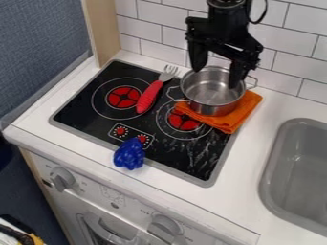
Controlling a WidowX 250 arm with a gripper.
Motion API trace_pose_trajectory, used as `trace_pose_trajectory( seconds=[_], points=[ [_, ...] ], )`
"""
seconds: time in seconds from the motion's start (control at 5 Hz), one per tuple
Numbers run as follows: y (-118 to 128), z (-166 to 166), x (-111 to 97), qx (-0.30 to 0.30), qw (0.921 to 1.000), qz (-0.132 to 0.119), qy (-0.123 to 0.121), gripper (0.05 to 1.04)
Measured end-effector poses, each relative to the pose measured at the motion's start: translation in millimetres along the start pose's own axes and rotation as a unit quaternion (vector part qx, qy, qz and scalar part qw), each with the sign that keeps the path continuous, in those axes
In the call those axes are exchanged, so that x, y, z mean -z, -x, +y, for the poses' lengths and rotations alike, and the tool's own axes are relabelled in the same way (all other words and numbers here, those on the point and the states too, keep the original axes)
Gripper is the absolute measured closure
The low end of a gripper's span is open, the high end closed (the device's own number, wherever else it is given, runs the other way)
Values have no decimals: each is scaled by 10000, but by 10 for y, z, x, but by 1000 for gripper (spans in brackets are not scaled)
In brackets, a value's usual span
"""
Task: Moved the shiny pot to the right side of the burner
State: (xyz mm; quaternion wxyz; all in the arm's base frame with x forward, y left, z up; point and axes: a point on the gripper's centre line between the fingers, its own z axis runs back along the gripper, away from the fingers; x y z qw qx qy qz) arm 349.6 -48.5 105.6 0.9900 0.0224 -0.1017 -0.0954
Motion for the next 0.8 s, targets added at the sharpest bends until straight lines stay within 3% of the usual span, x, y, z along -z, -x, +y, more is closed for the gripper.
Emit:
trace_pose_trajectory(
  seconds=[0.2,0.8],
  points=[
    [38,45,3,-176,9997,112,-128,83],
    [40,45,-3,-192,9997,112,-129,83]
  ],
)
